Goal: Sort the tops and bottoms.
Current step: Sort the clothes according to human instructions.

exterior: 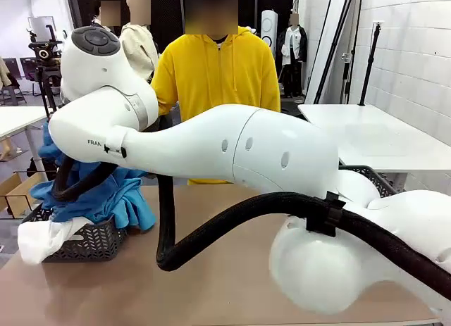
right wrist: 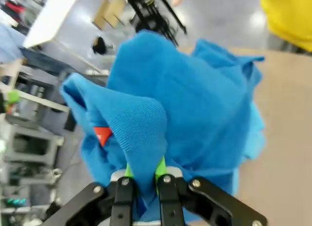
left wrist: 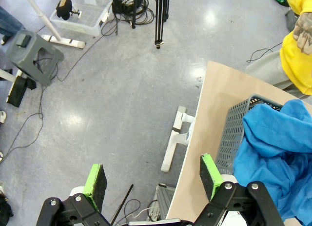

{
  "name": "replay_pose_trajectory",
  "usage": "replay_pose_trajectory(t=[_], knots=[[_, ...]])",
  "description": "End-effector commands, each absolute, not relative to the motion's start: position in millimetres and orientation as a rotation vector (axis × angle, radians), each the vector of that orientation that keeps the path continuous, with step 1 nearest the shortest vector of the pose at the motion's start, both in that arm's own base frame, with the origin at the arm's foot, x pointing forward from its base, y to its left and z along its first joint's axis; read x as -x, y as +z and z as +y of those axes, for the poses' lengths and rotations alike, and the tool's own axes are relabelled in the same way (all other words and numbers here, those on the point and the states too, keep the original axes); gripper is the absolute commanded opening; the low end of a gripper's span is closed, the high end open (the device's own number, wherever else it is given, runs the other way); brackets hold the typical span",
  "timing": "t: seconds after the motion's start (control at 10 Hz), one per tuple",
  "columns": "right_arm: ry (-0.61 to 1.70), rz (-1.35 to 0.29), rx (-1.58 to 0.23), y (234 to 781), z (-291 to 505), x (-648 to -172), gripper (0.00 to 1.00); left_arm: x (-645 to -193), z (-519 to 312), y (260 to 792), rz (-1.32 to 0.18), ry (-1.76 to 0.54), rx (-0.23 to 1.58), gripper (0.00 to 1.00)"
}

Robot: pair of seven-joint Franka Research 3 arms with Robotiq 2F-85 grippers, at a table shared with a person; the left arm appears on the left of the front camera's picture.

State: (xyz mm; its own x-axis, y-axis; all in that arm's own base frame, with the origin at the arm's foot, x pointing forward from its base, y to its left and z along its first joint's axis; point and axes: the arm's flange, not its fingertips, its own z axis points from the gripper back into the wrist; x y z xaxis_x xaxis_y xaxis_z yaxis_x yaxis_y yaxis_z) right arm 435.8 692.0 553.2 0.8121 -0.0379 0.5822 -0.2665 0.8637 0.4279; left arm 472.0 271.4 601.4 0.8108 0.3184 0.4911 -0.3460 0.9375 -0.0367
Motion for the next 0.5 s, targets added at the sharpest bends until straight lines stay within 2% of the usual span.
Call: replay_pose_trajectory(t=[0.0,0.2,0.4], knots=[[0.14,-0.523,-0.456,584.3,815.6,-507.8,0.0,-470.2,271.3,602.2,-0.514,0.352,-0.063,1.0],[0.179,-0.488,-0.359,555.5,811.8,-500.0,0.0,-470.2,271.3,602.2,-0.514,0.352,-0.063,1.0],[0.232,-0.521,-0.343,569.0,814.3,-496.4,0.0,-470.2,271.3,602.2,-0.514,0.352,-0.063,1.0]])
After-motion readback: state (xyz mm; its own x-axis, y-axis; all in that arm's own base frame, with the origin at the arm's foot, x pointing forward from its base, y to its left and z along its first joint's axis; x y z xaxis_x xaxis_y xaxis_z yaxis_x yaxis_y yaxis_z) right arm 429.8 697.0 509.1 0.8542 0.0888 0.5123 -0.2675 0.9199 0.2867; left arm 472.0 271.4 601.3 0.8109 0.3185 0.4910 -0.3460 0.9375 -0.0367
